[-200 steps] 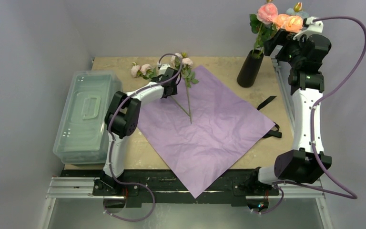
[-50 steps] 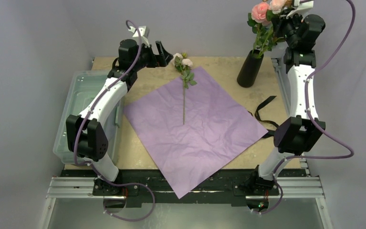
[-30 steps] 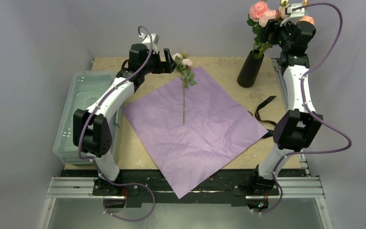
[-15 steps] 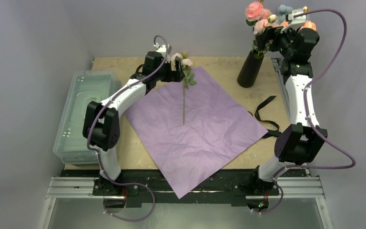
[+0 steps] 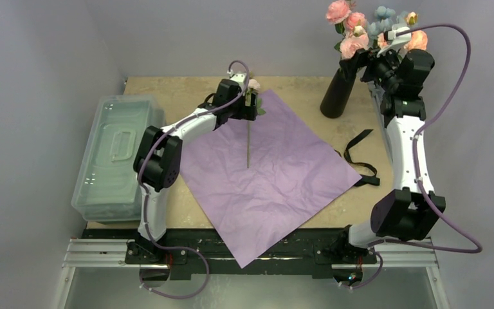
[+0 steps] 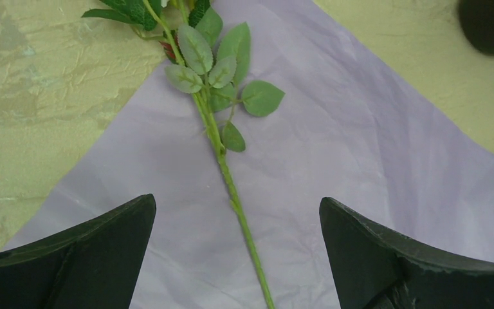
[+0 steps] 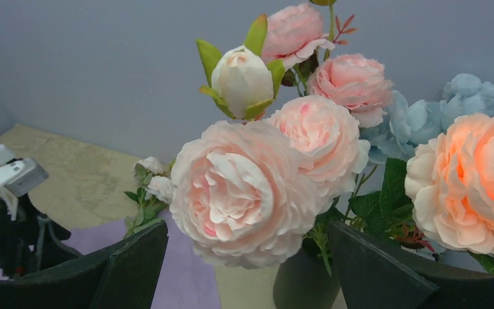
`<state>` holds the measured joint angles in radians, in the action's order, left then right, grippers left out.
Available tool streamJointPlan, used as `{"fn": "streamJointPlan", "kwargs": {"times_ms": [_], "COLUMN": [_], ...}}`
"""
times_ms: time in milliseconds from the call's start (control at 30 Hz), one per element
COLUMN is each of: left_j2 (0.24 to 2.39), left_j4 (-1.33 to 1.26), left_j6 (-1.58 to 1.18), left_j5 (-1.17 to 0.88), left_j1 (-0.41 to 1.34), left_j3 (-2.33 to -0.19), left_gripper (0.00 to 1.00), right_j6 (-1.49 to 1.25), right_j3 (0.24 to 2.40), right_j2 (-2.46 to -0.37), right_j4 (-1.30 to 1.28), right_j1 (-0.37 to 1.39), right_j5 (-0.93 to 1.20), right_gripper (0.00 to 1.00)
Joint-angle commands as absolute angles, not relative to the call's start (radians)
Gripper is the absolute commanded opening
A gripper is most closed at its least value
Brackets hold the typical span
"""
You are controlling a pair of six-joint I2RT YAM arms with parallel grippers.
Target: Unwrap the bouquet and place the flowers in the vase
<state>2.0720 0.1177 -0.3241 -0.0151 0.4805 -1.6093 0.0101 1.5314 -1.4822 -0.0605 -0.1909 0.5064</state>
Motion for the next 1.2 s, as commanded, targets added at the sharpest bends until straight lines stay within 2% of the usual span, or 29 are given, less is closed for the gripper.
{"fn": "streamJointPlan", "kwargs": {"times_ms": [0,100,300,633,833,967,1167], "left_j2": [2.138,2.183,2.246,2.356,2.405,2.415,2.393], "left_j4": [0.08,0.075,0.043,0.057,0.096,0.126,0.163], "left_j6": [-0.249,-0.234,-0.223,-0.191,-0.167,-0.166,-0.194], "left_j5": [0.052,0.077,0.111,0.177,0.211,0.237,0.253], "left_j1": [0.478,0.48,0.491,0.509,0.516,0.518,0.518], "left_j3": [-1.694,-1.73,-1.78,-1.846,-1.892,-1.916,-1.939], "left_gripper": [1.0,0.94,0.75,0.63,0.48,0.34,0.04], "right_j6": [0.007,0.007,0.022,0.032,0.032,0.035,0.023], "right_j3": [1.515,1.503,1.478,1.474,1.487,1.49,1.502], "right_j2": [-1.391,-1.359,-1.319,-1.31,-1.313,-1.315,-1.318], "right_j4": [-0.069,-0.087,-0.126,-0.15,-0.154,-0.153,-0.146], "right_j1": [-0.192,-0.191,-0.191,-0.192,-0.191,-0.191,-0.192], "right_j5": [0.553,0.558,0.547,0.535,0.543,0.537,0.544], "right_gripper": [0.98,0.98,0.98,0.98,0.98,0.98,0.98]}}
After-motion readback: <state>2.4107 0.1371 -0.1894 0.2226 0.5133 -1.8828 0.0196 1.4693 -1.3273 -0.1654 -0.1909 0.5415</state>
